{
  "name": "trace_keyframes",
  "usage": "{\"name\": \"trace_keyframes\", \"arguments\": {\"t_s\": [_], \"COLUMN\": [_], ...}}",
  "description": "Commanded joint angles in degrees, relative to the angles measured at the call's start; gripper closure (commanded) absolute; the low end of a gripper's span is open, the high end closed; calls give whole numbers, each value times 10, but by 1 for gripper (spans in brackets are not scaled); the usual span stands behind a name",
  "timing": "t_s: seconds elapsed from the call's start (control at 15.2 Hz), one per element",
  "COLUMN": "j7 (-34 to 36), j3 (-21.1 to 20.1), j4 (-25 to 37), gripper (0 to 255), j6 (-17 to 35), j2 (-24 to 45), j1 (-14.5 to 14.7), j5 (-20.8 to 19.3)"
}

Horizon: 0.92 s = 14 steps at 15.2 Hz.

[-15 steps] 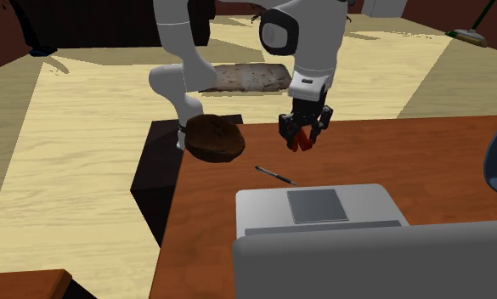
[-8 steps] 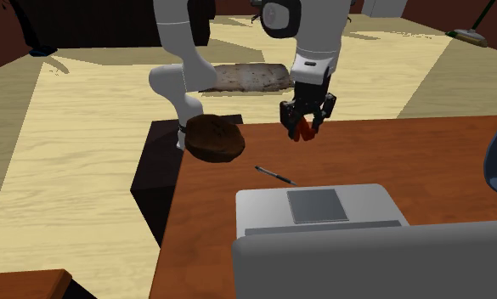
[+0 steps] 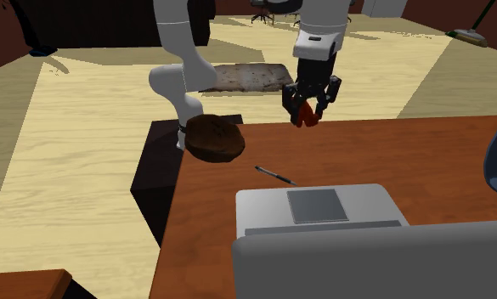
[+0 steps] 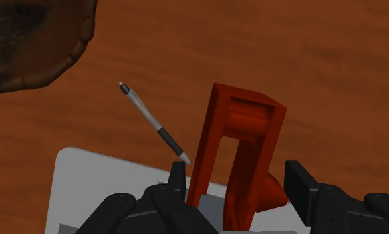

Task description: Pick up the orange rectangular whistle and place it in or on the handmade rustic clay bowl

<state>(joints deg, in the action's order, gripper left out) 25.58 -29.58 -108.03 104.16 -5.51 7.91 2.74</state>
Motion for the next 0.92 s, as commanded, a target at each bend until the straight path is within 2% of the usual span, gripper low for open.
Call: {"name": "trace_keyframes", "arguments": {"t_s": [0.0, 0.07, 0.46, 0.86], "j7": [-2, -2, -95, -177], "j3": [2, 2, 58, 123], "j4": [13, 16, -104, -199], "gripper": [255, 255, 255, 255], "j6": [-15, -18, -15, -27], "j2": [-2, -2, -125, -228], "j1": [-1, -1, -18, -27], "j5": [1, 1, 47, 58]}}
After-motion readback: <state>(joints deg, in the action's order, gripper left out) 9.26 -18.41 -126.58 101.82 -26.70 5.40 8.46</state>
